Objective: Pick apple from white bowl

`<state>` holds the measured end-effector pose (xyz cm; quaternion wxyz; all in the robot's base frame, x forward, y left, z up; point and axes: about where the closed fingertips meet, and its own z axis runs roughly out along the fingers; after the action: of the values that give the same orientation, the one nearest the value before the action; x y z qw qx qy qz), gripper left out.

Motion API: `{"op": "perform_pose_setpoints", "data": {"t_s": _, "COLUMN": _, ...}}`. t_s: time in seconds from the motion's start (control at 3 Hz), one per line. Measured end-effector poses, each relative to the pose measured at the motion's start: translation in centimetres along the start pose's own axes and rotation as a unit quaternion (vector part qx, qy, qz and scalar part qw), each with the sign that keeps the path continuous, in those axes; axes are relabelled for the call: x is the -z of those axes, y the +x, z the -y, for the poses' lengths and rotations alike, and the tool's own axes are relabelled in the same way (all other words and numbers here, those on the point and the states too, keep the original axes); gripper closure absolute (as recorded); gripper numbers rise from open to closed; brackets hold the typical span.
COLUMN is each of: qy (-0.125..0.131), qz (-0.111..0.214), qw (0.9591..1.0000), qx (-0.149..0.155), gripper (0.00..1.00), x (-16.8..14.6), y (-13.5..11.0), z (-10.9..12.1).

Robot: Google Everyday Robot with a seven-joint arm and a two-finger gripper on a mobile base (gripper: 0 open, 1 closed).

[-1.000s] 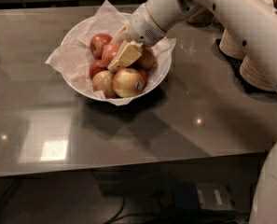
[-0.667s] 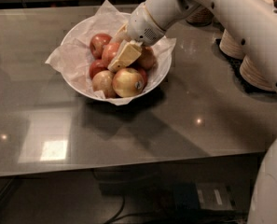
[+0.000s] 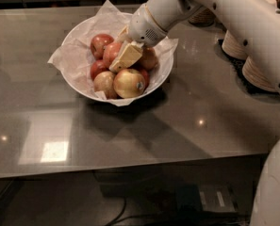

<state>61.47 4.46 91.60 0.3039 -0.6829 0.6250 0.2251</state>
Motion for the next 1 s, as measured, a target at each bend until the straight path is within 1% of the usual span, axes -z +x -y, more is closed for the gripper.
{"op": "perform_pose_setpoints", "data": {"t_s": 0.33, "qy": 0.0, "qz": 0.0, "qw": 1.0, "qx": 0.0, "gripper": 0.99, "x": 0.0, "y": 0.0, "z": 0.0}}
{"op": "perform_pose_setpoints", "data": {"t_s": 0.67, "qy": 0.009, "qz": 0.029, "qw": 0.9995, "qx": 0.007, "gripper": 1.0, "x": 0.6, "y": -1.1, "z": -0.8}}
{"op": "perform_pose_setpoints", "data": {"t_s": 1.0, "qy": 0.021, "qz": 0.077, "qw": 0.9965, "qx": 0.025, "gripper": 1.0, "x": 2.2, "y": -3.5, "z": -1.7}}
